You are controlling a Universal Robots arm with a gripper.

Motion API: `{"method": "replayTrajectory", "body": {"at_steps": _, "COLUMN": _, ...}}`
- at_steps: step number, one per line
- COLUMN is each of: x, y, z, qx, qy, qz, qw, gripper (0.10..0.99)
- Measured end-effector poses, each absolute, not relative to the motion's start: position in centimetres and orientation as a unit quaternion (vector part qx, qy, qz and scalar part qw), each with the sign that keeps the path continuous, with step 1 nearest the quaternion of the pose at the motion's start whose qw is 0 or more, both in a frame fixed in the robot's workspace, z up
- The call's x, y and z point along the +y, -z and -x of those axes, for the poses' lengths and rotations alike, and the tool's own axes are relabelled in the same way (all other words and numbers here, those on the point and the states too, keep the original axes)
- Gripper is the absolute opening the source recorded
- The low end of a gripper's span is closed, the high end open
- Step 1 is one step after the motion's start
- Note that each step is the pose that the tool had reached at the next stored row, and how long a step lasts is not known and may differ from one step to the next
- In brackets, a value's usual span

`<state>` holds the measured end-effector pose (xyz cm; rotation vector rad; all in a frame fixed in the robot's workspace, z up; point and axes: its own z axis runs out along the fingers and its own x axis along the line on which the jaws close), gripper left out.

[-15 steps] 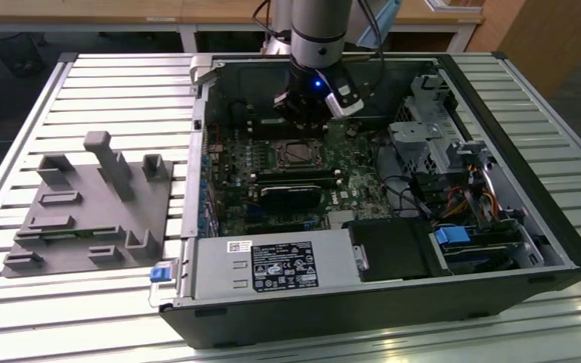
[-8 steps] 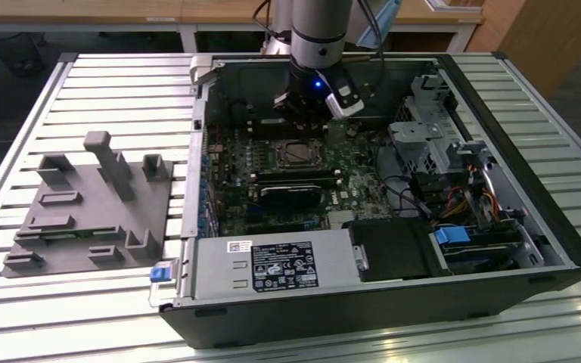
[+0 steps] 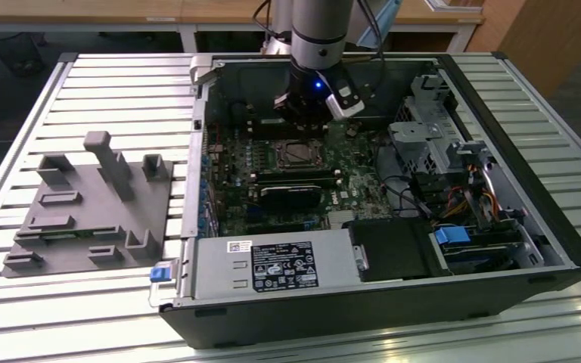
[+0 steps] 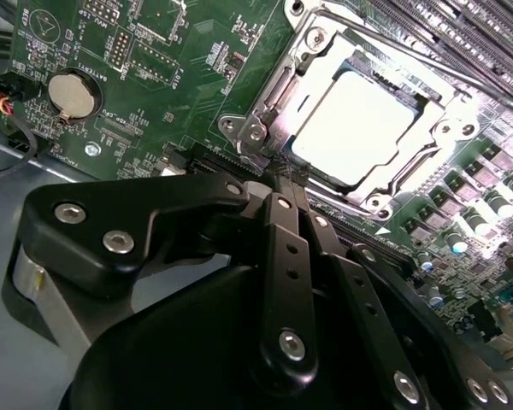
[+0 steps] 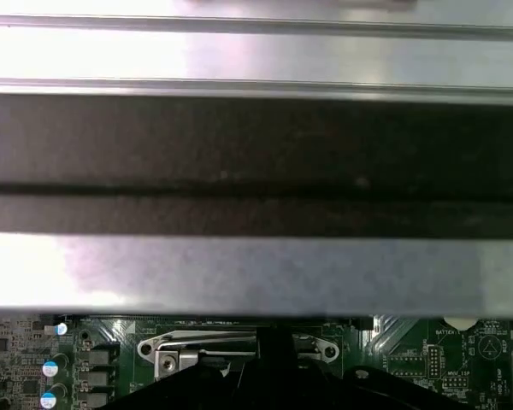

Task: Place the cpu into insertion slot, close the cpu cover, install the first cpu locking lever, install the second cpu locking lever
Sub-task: 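Install the first cpu locking lever, then install the second cpu locking lever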

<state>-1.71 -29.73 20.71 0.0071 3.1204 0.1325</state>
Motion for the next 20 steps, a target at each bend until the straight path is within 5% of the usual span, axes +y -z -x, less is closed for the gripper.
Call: {"method": "replayTrajectory", "body": {"at_steps": 20, "x": -30.15, "y": -21.00, "z": 1.67, "qx": 0.999, "qy": -0.042, "qz": -0.002, "qw": 0.009, "gripper": 0.110}}
